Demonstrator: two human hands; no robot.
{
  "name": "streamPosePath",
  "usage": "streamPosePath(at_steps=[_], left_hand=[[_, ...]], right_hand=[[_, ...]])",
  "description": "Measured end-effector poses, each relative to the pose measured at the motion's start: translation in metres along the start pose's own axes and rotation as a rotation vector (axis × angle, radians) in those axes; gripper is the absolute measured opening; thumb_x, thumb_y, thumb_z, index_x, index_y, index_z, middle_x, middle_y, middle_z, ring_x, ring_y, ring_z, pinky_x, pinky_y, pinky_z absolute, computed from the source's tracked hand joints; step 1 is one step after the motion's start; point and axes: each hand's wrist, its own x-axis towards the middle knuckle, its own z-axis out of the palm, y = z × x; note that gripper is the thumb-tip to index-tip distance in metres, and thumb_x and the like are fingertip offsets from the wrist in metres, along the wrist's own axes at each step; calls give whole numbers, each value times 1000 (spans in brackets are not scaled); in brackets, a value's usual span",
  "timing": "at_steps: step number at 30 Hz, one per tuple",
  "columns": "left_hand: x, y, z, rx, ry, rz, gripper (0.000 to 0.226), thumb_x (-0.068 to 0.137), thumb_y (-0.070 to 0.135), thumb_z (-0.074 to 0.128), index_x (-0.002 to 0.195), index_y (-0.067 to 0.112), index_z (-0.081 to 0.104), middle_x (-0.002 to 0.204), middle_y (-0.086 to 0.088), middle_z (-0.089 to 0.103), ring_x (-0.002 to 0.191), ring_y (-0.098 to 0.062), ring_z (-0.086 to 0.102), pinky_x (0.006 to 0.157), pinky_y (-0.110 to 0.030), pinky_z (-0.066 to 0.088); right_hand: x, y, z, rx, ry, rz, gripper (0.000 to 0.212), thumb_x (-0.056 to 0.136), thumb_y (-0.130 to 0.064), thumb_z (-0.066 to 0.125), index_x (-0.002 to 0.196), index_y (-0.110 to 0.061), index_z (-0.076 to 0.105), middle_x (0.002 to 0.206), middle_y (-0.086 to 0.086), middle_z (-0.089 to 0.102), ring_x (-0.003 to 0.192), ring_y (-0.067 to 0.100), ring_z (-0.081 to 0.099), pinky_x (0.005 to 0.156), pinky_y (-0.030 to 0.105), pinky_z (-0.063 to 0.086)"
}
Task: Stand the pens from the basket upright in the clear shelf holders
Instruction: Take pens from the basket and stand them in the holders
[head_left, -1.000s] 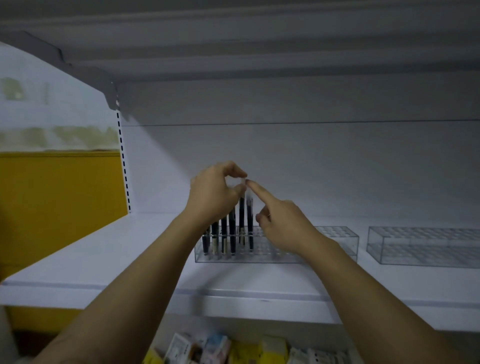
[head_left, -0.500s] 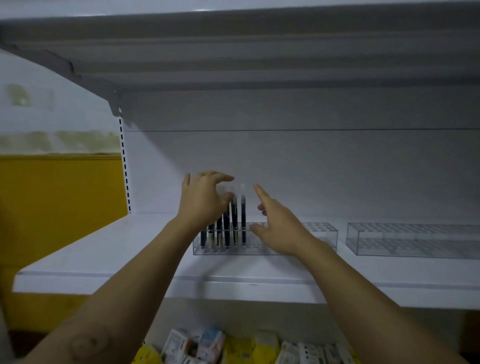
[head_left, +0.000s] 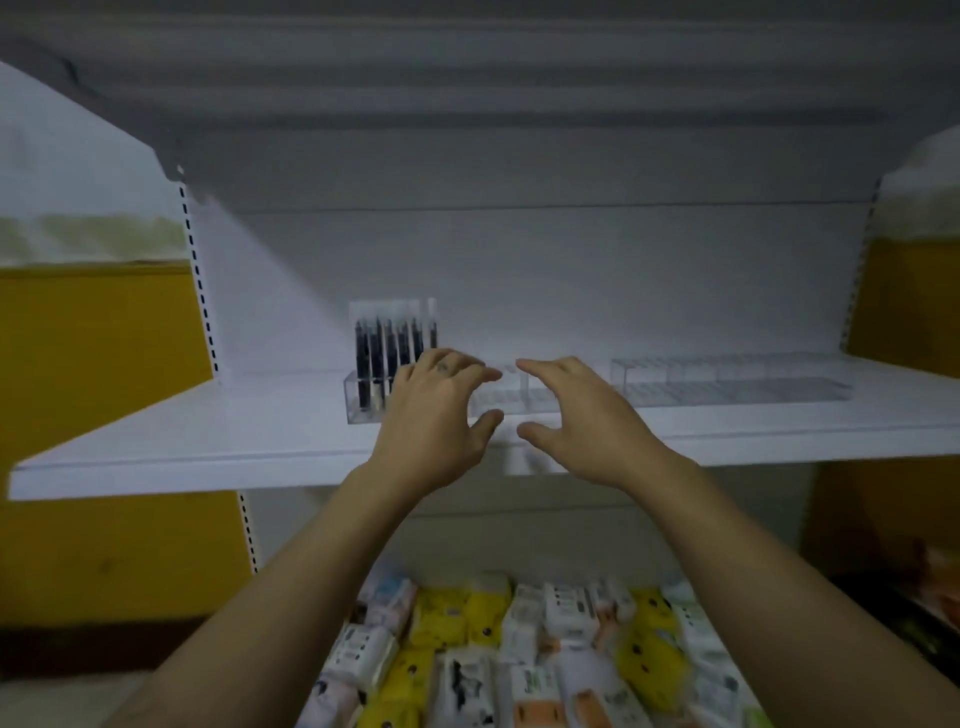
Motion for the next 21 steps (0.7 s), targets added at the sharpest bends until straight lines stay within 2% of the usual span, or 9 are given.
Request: streamPosePath(at_steps=[5, 8, 12, 17, 21], left_hand=[[-51, 32, 33, -60, -18, 25, 36, 84, 37, 66, 118, 22, 65, 115, 1, 63, 114, -24, 49, 89, -39, 39], [-85, 50, 59, -98, -119, 0, 38, 87, 40, 62, 121, 23, 62, 116, 1, 59, 113, -23, 48, 91, -38, 39], [-129, 64, 103, -161, -345, -88, 46, 91, 46, 54, 134, 28, 50, 134, 6, 50, 126, -19, 41, 102, -37, 34], [-178, 74, 159, -178, -562, -153, 55, 90, 46, 56, 140, 26, 43, 142, 4, 45, 133, -19, 37, 105, -35, 33], [-216, 79, 204, -205, -744, -233, 58, 89, 49, 57, 140, 25, 43, 145, 2, 44, 135, -20, 35, 108, -39, 34]], right_hand=[[-63, 25, 17, 24, 69, 66, 57, 88, -30, 67, 139, -30, 42, 135, -6, 41, 122, 15, 46, 99, 32, 43], [-102, 44, 41, 35, 56, 128, 46, 87, -29, 67, 129, -25, 51, 125, -3, 43, 116, 17, 47, 95, 32, 43], [-147, 76, 87, -38, -126, 266, 51, 89, -41, 62, 136, -31, 44, 131, -3, 43, 120, 20, 45, 96, 33, 43], [-186, 111, 143, -11, -328, 365, 63, 89, -37, 65, 144, -28, 38, 142, 0, 39, 130, 22, 39, 102, 30, 36], [-218, 139, 189, 11, -495, 456, 65, 89, -39, 63, 146, -26, 35, 148, 3, 34, 135, 24, 34, 105, 34, 37]])
